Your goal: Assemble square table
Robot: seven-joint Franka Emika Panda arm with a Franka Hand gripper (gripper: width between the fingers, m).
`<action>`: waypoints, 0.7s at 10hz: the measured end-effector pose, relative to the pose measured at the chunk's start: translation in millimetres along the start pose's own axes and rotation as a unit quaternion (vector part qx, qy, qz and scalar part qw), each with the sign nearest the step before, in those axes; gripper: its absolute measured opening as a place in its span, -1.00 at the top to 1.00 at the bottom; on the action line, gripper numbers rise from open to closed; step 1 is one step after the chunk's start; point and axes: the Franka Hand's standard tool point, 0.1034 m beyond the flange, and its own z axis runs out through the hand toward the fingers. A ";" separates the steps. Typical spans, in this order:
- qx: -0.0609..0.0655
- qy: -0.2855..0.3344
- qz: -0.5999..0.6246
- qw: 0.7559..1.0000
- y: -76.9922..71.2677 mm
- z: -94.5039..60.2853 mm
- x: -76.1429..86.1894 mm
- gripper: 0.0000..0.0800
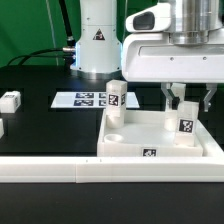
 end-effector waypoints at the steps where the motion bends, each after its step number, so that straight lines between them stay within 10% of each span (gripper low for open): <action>1: 0.002 0.008 0.014 1.000 1.7 -0.2 1.5 0.24; 7: 0.001 0.008 0.030 1.000 9.6 -7.9 6.3 0.05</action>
Offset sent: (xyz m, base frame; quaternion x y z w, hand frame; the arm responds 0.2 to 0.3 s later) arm 0.0000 0.0000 0.0000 0.0000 0.0000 0.0650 0.9979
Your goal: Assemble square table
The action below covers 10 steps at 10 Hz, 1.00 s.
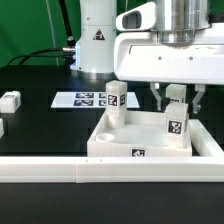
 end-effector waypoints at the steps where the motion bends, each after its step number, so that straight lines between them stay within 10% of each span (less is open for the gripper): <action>1: 0.002 -0.006 -0.034 0.999 2.6 -10.5 2.0 -0.40; 5: -0.003 -0.072 -0.133 0.988 37.6 -27.1 9.4 -0.62; 10: -0.005 -0.062 -0.127 0.990 42.1 -18.5 9.8 -0.62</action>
Offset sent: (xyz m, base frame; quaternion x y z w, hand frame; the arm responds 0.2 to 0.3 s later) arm -0.0085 -0.0267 0.0138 0.0056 -0.1286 -0.1614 0.9784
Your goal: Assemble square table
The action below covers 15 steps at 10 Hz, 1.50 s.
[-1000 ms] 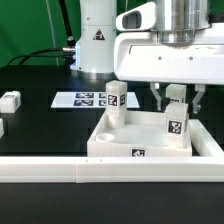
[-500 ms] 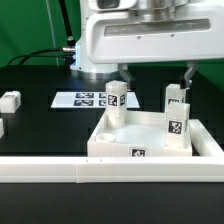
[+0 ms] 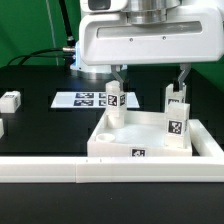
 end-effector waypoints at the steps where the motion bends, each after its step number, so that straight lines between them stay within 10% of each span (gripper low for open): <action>1: -0.002 -0.004 -0.022 1.000 17.2 1.9 -3.4 -0.62; 4: -0.010 -0.010 -0.021 1.000 79.6 5.7 -7.1 -0.62; 11: -0.022 -0.014 -0.019 0.999 105.3 9.3 -7.4 -0.62; 15: -0.036 -0.018 -0.051 0.998 190.8 13.9 -20.0 -0.62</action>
Offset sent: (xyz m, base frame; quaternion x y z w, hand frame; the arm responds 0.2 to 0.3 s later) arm -0.0281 -0.0722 -0.0134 0.0046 -0.0024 -0.0148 0.9999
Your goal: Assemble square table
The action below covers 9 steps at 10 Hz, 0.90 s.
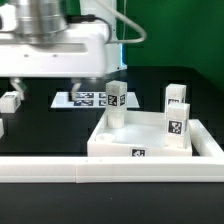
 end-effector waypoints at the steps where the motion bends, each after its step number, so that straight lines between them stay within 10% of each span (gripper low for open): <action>1: 0.000 -0.001 0.000 1.000 15.3 1.2 -3.6 -0.62; 9: -0.016 -0.006 0.030 0.999 61.0 21.5 -35.8 -0.62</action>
Offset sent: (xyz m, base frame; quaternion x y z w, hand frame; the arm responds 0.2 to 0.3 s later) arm 0.0000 -0.0300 0.0000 0.0000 0.0000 0.0000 1.0000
